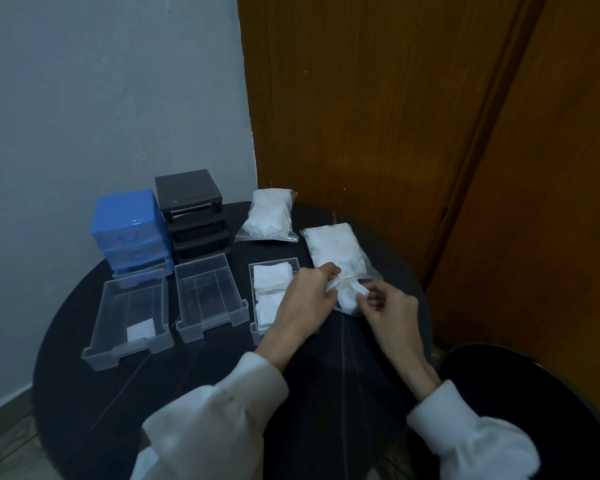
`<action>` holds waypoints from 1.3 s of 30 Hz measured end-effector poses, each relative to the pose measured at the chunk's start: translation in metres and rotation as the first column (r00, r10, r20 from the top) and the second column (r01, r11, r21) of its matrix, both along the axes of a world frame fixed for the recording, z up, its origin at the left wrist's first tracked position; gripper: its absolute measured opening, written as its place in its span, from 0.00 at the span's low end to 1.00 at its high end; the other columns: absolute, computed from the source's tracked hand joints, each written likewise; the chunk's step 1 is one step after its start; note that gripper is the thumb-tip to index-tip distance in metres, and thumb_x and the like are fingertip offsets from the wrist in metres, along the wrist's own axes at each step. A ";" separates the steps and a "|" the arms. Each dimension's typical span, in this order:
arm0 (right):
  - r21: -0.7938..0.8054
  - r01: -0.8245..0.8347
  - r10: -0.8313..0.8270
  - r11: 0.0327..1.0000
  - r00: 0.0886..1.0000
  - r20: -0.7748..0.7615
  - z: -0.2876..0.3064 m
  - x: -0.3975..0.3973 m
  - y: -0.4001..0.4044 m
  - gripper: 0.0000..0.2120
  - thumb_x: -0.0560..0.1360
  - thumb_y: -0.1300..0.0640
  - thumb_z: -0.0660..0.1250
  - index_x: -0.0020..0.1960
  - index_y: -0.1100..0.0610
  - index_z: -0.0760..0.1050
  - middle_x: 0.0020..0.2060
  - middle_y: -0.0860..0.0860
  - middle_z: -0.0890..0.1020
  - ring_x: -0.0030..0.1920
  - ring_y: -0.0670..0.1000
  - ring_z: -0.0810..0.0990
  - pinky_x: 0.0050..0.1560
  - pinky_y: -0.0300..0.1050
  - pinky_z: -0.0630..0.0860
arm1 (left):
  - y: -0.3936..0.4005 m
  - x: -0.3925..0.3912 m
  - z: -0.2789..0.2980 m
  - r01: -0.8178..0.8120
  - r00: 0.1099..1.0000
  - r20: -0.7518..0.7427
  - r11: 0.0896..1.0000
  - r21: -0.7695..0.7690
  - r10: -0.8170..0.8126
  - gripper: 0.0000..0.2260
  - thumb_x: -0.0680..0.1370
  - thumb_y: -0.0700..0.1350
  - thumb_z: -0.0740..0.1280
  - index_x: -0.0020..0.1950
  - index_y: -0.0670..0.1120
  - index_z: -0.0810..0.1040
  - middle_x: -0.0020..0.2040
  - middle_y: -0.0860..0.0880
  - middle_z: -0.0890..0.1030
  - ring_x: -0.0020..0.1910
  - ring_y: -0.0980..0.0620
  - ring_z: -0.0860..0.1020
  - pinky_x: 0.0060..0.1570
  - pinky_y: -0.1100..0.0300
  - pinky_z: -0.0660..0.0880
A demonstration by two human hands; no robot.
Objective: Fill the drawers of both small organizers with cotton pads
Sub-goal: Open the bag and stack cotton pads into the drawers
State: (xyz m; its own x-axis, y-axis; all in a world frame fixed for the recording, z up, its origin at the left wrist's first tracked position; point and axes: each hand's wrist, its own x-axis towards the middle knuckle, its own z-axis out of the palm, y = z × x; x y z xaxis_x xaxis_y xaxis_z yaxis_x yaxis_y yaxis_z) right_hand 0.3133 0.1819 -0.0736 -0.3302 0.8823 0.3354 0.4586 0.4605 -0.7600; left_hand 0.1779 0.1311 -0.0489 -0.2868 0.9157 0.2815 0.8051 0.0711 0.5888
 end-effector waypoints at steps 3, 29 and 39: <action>0.022 0.032 -0.032 0.999 0.999 0.009 0.001 0.006 0.000 0.06 0.74 0.62 0.69 0.50 0.58 0.80 0.34 0.44 0.77 0.34 0.36 0.75 0.36 0.23 0.71 | 0.001 0.000 0.000 -0.003 1.000 0.001 1.000 -0.008 0.003 0.18 0.75 0.38 0.65 0.65 0.44 0.74 0.59 0.44 0.80 0.59 0.48 0.77 0.60 0.54 0.74; 0.003 -0.039 0.039 0.999 0.985 -0.167 0.027 0.025 0.000 0.07 0.76 0.64 0.63 0.45 0.54 0.76 0.39 0.47 0.78 0.41 0.41 0.76 0.38 0.32 0.70 | -0.010 -0.007 0.001 0.069 0.987 0.144 0.998 -0.004 -0.068 0.24 0.74 0.38 0.70 0.69 0.46 0.70 0.64 0.46 0.76 0.62 0.52 0.75 0.61 0.66 0.70; -0.181 -0.208 0.172 0.961 0.965 -0.198 0.042 -0.024 -0.019 0.07 0.77 0.61 0.62 0.53 0.53 0.73 0.42 0.47 0.76 0.43 0.43 0.76 0.39 0.34 0.75 | -0.058 -0.061 0.015 -0.154 0.983 0.111 0.987 0.056 0.147 0.16 0.78 0.37 0.61 0.65 0.48 0.74 0.58 0.49 0.80 0.48 0.60 0.74 0.43 0.81 0.65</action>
